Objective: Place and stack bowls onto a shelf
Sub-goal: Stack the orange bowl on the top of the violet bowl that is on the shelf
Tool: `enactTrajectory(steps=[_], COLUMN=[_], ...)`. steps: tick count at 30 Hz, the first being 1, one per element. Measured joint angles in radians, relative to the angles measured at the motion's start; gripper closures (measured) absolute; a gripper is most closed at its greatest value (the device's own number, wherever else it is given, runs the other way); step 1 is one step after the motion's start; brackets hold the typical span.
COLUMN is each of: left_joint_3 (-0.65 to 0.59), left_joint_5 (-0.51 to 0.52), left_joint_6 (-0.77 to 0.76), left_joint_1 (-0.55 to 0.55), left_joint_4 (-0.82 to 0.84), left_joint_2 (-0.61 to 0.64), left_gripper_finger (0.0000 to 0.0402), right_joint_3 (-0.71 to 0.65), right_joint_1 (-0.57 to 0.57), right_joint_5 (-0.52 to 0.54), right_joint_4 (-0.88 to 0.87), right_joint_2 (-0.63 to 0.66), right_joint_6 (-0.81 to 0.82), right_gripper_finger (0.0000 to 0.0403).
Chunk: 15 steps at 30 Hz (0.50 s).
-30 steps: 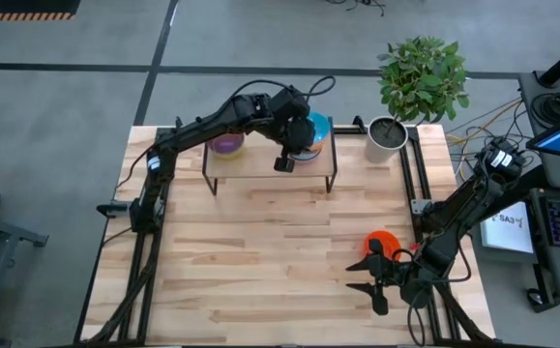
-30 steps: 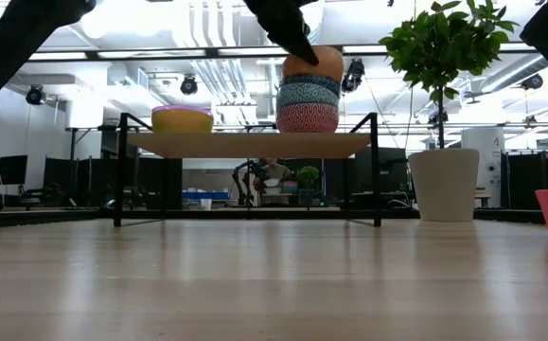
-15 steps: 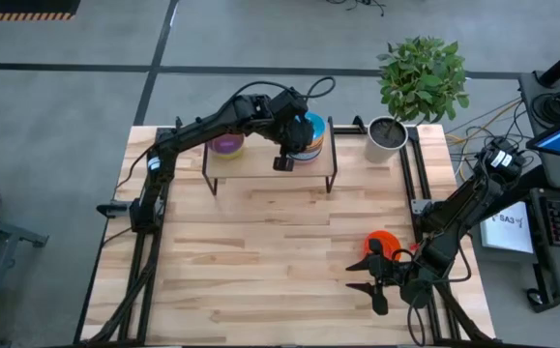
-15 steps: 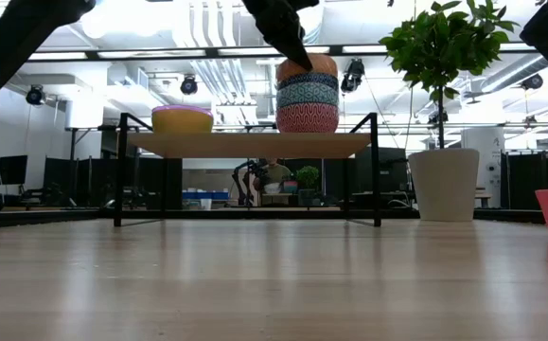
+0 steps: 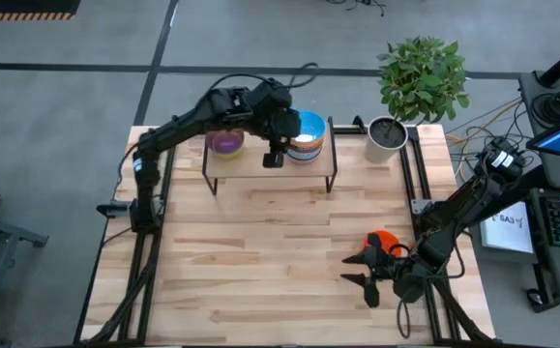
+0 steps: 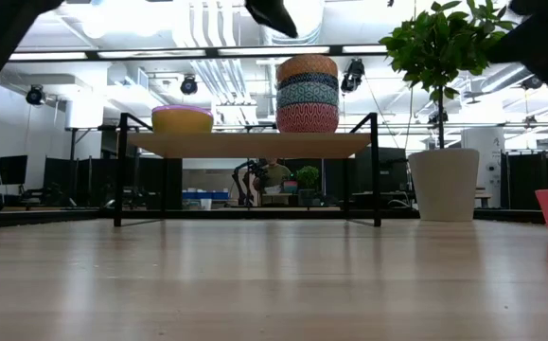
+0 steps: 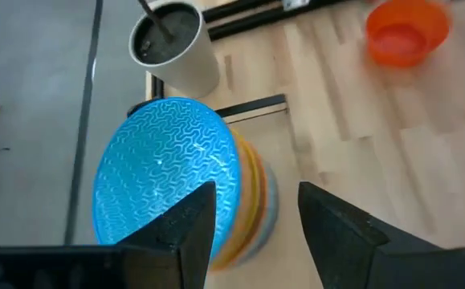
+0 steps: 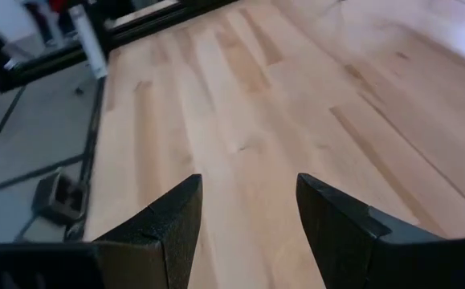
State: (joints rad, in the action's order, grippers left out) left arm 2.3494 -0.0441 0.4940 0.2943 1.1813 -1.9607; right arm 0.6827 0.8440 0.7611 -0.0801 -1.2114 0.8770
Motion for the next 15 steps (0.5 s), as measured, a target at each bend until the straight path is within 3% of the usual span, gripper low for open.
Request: enactTrajectory(steps=[4,10,15], left_joint_3=[-0.006,-0.018,-0.079], left_joint_5=[-0.098,-0.145,-0.149], left_joint_6=[-0.100,-0.164,-0.161], left_joint_1=[-0.015,-0.091,-0.166], left_joint_4=[0.044,0.107,0.123], left_joint_2=[0.036,0.035,0.045], left_gripper_finger=[0.0243,0.0250,0.0256], right_joint_3=[0.001,0.012,0.068], right_joint_1=[-0.068,-0.196,-0.223], right_joint_5=[-0.033,-0.349,-0.463], right_joint_4=[-0.049,-0.217,-0.447], right_joint_2=[0.001,0.000,0.000], right_joint_6=[0.083,0.289,0.403], right_gripper_finger=[0.0211,0.0211,0.0211])
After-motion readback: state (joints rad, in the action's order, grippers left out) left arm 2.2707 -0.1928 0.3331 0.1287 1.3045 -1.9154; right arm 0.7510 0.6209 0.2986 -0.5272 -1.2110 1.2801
